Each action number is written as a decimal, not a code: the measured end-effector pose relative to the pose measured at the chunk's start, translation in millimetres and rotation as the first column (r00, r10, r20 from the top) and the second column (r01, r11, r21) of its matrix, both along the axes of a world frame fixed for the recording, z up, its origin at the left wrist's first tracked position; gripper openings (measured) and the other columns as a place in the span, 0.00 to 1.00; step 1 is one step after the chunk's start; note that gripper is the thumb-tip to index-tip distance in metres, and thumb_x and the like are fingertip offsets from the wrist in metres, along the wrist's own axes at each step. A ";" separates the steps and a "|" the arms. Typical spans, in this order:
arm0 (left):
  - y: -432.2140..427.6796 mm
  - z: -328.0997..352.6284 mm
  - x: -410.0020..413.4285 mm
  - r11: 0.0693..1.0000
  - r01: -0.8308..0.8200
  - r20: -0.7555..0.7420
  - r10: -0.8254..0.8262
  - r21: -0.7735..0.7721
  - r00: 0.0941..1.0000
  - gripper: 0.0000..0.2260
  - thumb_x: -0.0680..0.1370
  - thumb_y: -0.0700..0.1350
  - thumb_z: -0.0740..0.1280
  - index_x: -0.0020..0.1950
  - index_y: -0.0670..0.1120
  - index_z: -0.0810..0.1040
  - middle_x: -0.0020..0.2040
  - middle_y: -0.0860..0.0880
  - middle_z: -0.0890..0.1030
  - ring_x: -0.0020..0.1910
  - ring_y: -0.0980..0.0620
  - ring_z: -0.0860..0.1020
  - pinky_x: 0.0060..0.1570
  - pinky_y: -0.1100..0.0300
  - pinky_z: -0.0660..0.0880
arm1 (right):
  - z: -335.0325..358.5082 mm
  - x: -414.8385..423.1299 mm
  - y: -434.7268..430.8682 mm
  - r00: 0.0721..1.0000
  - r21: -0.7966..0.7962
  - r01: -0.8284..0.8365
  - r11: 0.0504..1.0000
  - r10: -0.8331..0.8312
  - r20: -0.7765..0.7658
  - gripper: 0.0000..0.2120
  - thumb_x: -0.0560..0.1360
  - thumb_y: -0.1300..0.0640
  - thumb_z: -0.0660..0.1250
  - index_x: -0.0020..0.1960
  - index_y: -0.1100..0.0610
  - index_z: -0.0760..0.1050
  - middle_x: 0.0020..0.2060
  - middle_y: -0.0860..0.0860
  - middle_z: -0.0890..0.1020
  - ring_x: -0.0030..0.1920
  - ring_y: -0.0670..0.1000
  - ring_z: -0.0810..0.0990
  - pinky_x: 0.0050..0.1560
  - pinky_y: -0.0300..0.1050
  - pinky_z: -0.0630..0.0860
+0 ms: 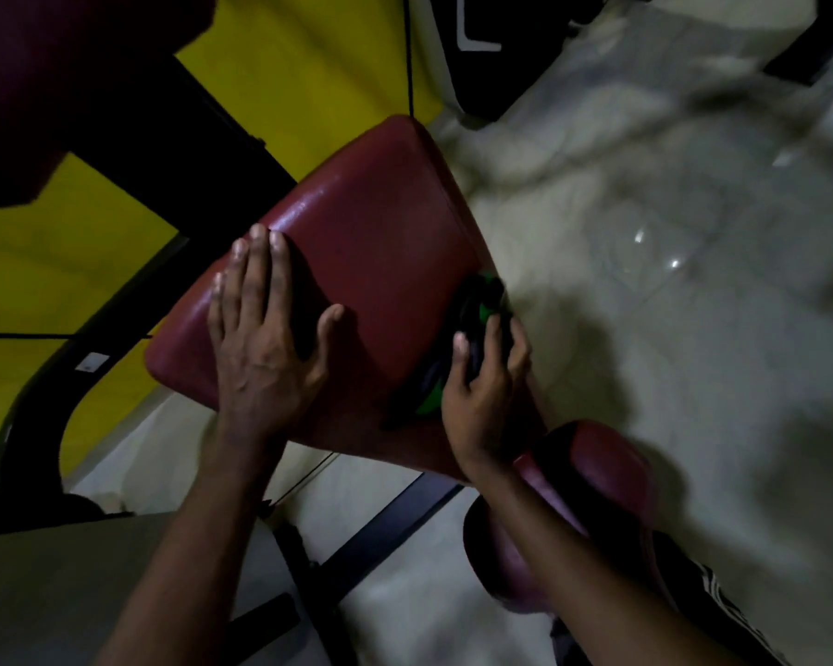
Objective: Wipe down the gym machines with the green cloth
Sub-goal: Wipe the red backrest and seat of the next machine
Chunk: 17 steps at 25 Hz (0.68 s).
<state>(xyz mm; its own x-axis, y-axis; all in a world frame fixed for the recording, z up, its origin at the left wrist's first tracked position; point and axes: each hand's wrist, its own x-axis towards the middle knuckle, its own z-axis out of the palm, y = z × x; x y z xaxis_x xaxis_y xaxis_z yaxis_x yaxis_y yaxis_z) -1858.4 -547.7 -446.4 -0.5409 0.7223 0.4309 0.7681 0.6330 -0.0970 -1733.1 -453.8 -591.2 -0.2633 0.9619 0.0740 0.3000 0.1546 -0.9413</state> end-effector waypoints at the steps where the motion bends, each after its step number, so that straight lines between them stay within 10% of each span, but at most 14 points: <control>1: 1.3 -1.5 -0.2 1.000 0.004 0.008 -0.004 0.026 1.000 0.34 0.82 0.57 0.63 0.80 0.41 0.56 0.80 0.43 0.57 0.80 0.47 0.53 0.78 0.52 0.47 | 10.1 -8.9 8.6 0.999 0.015 0.036 0.999 -0.035 -0.013 0.22 0.83 0.50 0.64 0.73 0.61 0.71 0.72 0.59 0.68 0.71 0.58 0.69 0.68 0.56 0.70; 7: -8.2 -16.1 10.5 0.974 0.015 0.059 -0.029 0.227 0.998 0.29 0.82 0.51 0.66 0.78 0.39 0.62 0.78 0.42 0.62 0.79 0.45 0.58 0.77 0.45 0.56 | 25.8 -4.8 21.7 0.971 0.441 -0.235 0.866 0.233 0.059 0.21 0.80 0.51 0.65 0.72 0.53 0.73 0.71 0.55 0.70 0.68 0.58 0.70 0.66 0.61 0.70; 12: -26.5 -54.5 45.8 0.922 -0.145 0.117 0.110 0.358 0.987 0.27 0.82 0.45 0.67 0.77 0.38 0.63 0.78 0.42 0.61 0.79 0.47 0.56 0.77 0.49 0.54 | 75.7 -36.5 48.4 0.996 0.315 -0.081 0.945 0.087 -0.004 0.21 0.80 0.50 0.66 0.73 0.52 0.73 0.70 0.53 0.70 0.67 0.56 0.68 0.67 0.53 0.67; 17: -29.6 -67.8 49.8 0.895 -0.178 0.104 0.148 0.409 0.984 0.26 0.82 0.47 0.66 0.77 0.39 0.63 0.78 0.42 0.61 0.79 0.46 0.57 0.77 0.48 0.56 | 81.5 -33.6 45.5 0.926 0.626 -0.375 0.684 0.313 0.212 0.28 0.75 0.54 0.68 0.74 0.47 0.70 0.70 0.51 0.71 0.67 0.58 0.67 0.67 0.53 0.67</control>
<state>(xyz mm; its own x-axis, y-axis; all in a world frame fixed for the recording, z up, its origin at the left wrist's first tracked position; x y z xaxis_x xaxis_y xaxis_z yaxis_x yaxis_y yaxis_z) -1808.6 -577.3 -514.1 -0.6744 0.3846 0.6303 0.6458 0.7211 0.2509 -1766.7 -408.3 -509.8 -0.6003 0.5264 0.6022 0.1718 0.8202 -0.5457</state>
